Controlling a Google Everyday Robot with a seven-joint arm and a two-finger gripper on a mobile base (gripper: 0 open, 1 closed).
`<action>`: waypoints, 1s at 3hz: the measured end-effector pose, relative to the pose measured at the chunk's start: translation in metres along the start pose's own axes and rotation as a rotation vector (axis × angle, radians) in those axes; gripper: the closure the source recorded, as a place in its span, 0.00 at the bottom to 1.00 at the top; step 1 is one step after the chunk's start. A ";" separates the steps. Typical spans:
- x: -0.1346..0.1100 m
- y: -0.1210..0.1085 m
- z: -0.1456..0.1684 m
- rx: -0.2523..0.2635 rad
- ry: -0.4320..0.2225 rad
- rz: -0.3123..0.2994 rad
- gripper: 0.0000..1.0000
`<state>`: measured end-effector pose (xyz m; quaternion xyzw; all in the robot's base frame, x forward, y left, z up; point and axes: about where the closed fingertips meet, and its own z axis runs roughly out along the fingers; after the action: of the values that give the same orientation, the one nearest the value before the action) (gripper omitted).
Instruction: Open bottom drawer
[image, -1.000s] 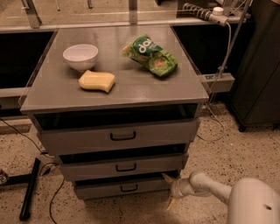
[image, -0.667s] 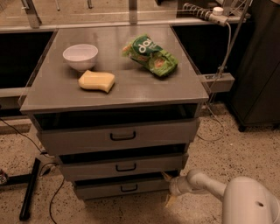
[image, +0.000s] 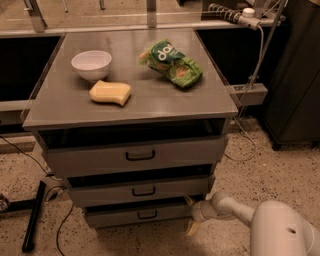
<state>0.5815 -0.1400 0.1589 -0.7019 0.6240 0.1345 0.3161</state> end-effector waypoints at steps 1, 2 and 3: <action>0.000 0.000 0.000 0.000 0.000 0.000 0.18; -0.002 -0.001 -0.001 -0.002 -0.002 0.001 0.41; -0.005 -0.003 -0.007 -0.002 -0.002 0.001 0.65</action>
Offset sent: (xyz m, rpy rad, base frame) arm 0.0036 -0.0001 -0.0006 0.0073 0.0070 0.0008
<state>0.5816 -0.1399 0.1679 -0.7017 0.6238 0.1362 0.3159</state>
